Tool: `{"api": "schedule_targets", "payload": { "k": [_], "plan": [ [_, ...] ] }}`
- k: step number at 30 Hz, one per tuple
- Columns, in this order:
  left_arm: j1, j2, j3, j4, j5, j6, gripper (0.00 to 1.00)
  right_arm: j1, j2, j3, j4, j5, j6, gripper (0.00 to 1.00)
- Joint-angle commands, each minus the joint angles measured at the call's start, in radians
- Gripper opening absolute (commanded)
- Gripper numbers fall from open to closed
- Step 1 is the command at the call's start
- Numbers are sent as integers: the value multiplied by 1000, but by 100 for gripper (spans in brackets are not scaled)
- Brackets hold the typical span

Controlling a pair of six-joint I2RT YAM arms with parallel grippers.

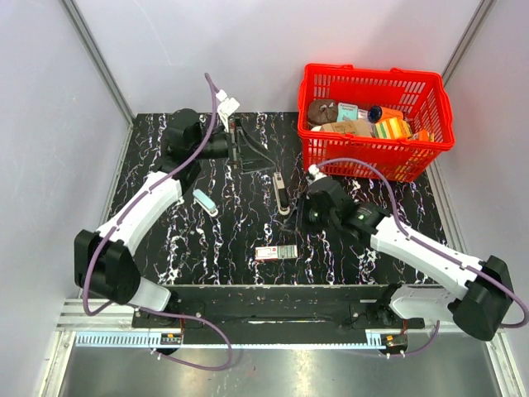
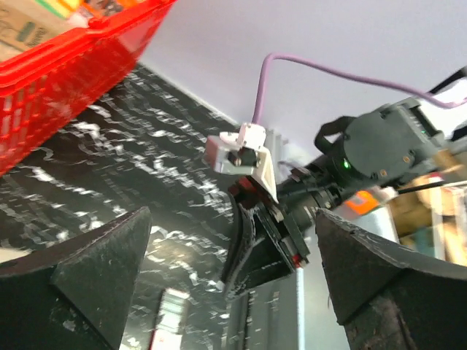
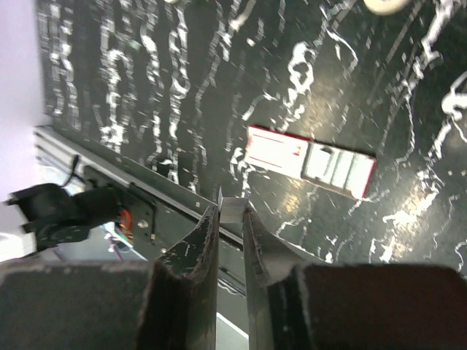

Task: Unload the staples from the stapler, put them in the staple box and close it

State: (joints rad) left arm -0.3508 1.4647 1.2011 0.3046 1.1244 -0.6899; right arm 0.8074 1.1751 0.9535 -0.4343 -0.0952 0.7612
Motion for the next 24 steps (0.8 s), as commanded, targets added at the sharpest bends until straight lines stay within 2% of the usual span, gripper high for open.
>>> {"api": "schedule_targets", "payload": {
  "k": [1, 5, 13, 24],
  "plan": [
    [-39, -61, 80, -640, -251, 575, 99, 58, 47, -7, -101, 89, 53, 10],
    [-43, -50, 38, -708, -322, 656, 99, 107, 112, -21, -118, 162, 102, 9],
    [-51, -66, -58, -728, -440, 777, 99, 184, 302, 34, -182, 268, 170, 8],
    [-56, -89, -94, -748, -431, 791, 99, 182, 448, 117, -195, 310, 136, 9]
  ]
}}
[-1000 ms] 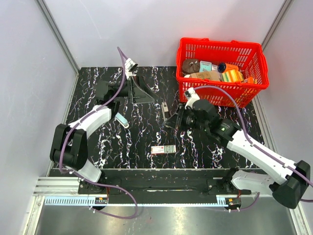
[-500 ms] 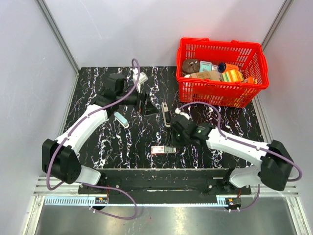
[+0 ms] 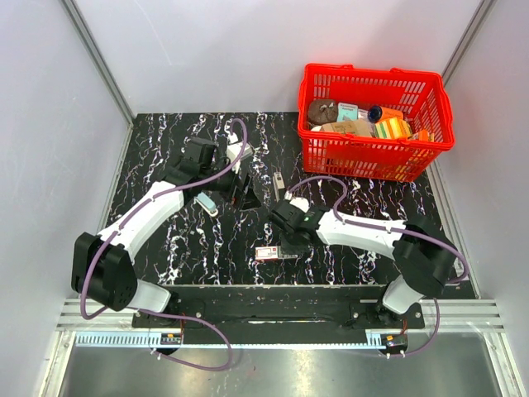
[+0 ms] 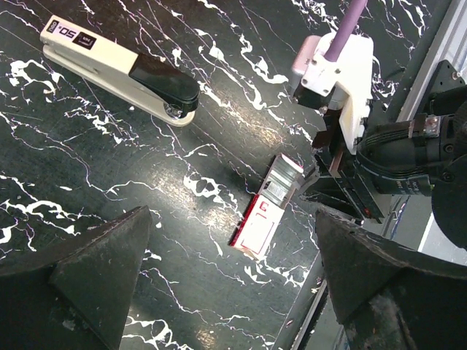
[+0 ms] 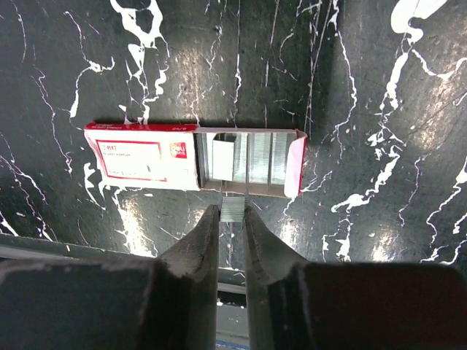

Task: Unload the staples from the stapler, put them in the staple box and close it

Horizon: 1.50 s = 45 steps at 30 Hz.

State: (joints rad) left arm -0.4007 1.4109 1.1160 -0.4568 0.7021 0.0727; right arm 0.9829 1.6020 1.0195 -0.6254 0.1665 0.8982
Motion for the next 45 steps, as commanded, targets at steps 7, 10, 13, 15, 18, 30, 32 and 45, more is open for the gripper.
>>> {"api": "schedule_targets", "payload": {
  "k": [7, 10, 13, 15, 18, 30, 32, 45],
  "plan": [
    [-9, -41, -10, 13, -1, 24, 99, 2, 62, 62, -4, 53, -12, 9],
    [-10, -40, -8, 13, 0, 22, 99, 3, 75, 57, -4, 50, -12, 9],
    [-12, -41, -5, 13, 2, 21, 99, 3, 78, 57, -4, 45, -18, 9],
    [-15, -40, -5, 13, 4, 19, 99, 2, 81, 57, -4, 45, -19, 11],
    [-16, -41, -5, 13, 4, 18, 99, -3, 84, 59, -5, 44, -27, 13],
    [-18, -58, -5, 13, 13, 18, 99, -15, 95, 62, -4, 33, -39, 18],
    [-18, -59, -4, 13, 14, 19, 99, -16, 95, 63, -4, 31, -41, 22],
    [-24, -67, -10, 13, 11, 29, 98, -15, 49, 80, -25, 34, -47, 36]
  ]
}}
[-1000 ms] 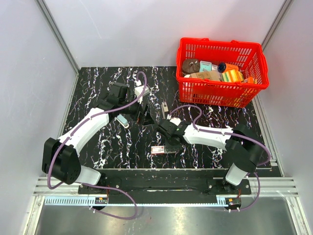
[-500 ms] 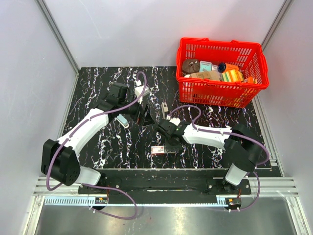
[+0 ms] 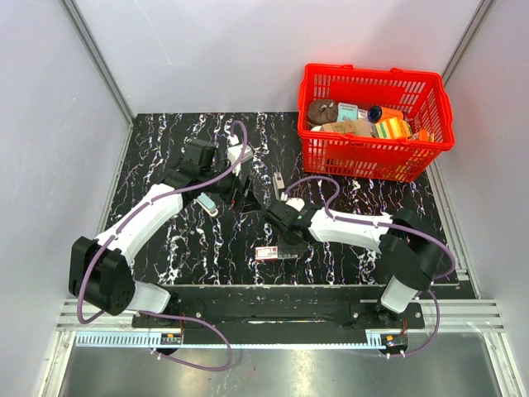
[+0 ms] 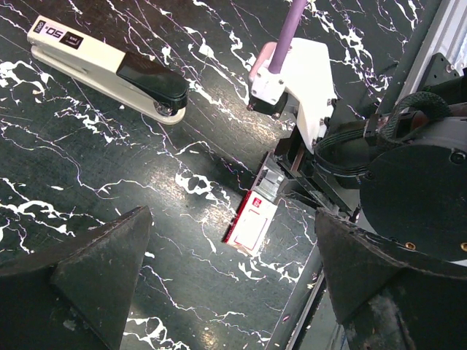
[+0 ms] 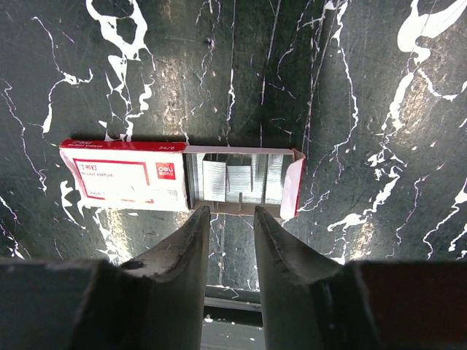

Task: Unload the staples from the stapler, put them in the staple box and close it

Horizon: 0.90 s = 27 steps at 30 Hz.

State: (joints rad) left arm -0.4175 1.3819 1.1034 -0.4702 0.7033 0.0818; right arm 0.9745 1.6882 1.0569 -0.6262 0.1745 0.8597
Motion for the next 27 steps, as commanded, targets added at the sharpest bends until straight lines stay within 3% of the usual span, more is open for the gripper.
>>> {"api": "schedule_targets", "payload": {
  "k": [1, 6, 11, 20, 27],
  "plan": [
    [-9, -40, 3, 27, 4, 25, 98, -8, -47, 48, -30, 33, -8, 36],
    [-29, -17, -8, 12, -39, 90, 93, -39, -131, 61, -81, 63, -27, 31],
    [-89, 8, -59, 5, -140, 222, 85, -146, -232, -20, -55, 13, -57, 22],
    [-185, 35, -194, 24, -258, 452, 82, -293, -306, -293, 255, -271, -59, 33],
    [-262, 69, -264, 62, -352, 527, 80, -399, -317, -466, 506, -457, -18, 34]
  ]
}}
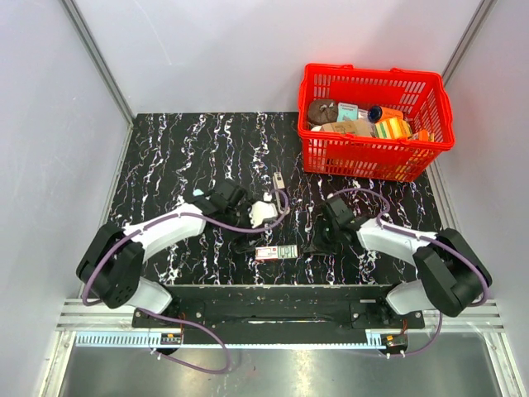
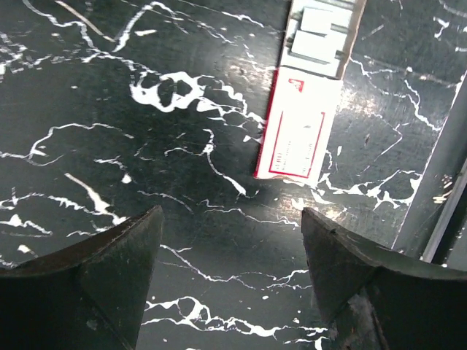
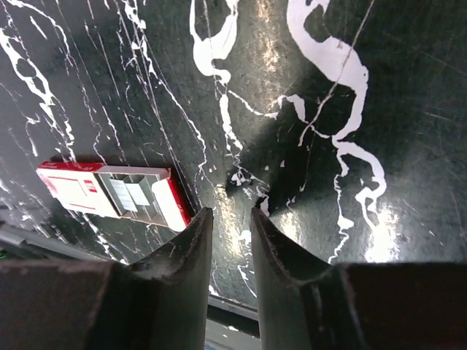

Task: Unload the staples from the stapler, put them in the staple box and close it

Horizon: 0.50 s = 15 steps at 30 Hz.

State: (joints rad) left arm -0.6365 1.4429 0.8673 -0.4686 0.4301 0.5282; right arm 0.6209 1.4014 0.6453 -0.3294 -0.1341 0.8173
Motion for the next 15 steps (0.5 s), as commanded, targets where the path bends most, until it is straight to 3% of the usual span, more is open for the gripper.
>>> {"api": "schedule_targets", "payload": {
  "k": [1, 15],
  "plan": [
    [-58, 14, -31, 68, -97, 84, 80, -56, -30, -76, 237, -165, 34, 34],
    [-132, 88, -44, 125, -195, 79, 80, -138, 53, -200, 500, -329, 112, 33]
  ]
}}
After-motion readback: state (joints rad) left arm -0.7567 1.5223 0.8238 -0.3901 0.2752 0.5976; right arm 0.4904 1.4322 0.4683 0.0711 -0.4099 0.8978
